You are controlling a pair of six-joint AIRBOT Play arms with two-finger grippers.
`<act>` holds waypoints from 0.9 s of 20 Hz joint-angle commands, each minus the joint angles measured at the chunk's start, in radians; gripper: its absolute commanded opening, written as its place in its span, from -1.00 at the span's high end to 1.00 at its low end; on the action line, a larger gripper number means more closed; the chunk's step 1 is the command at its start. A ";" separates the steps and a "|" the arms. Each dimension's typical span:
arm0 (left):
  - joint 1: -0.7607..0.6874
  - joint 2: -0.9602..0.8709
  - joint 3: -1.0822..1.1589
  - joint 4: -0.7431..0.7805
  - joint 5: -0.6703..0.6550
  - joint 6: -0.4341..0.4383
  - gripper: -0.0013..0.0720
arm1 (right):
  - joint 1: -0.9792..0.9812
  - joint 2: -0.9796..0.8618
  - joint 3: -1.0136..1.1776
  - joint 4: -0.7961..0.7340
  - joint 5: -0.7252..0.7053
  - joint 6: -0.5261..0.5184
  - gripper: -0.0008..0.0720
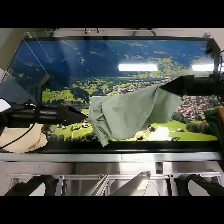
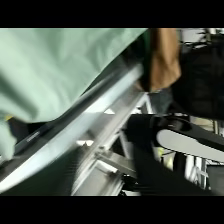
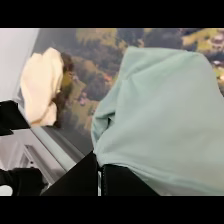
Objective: Fold the shirts.
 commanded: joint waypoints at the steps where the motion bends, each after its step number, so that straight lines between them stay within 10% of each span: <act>1: -0.058 -0.064 -0.104 0.077 0.151 0.005 -0.78 | 0.043 0.013 -0.050 -0.057 -0.043 0.023 0.93; 9: -0.253 -0.500 0.039 0.125 0.250 0.024 -0.83 | 0.053 0.013 -0.056 -0.057 -0.046 0.035 0.93; 12: -0.298 -0.620 0.139 0.226 0.159 -0.041 0.13 | 0.053 0.013 -0.056 -0.057 -0.045 0.034 0.93; 13: -0.309 -0.652 0.176 0.232 0.125 -0.047 0.85 | 0.053 0.013 -0.056 -0.057 -0.046 0.034 0.93; 18: -0.357 -0.639 0.347 0.223 0.001 -0.046 0.96 | 0.048 0.024 -0.056 -0.058 -0.021 0.034 0.93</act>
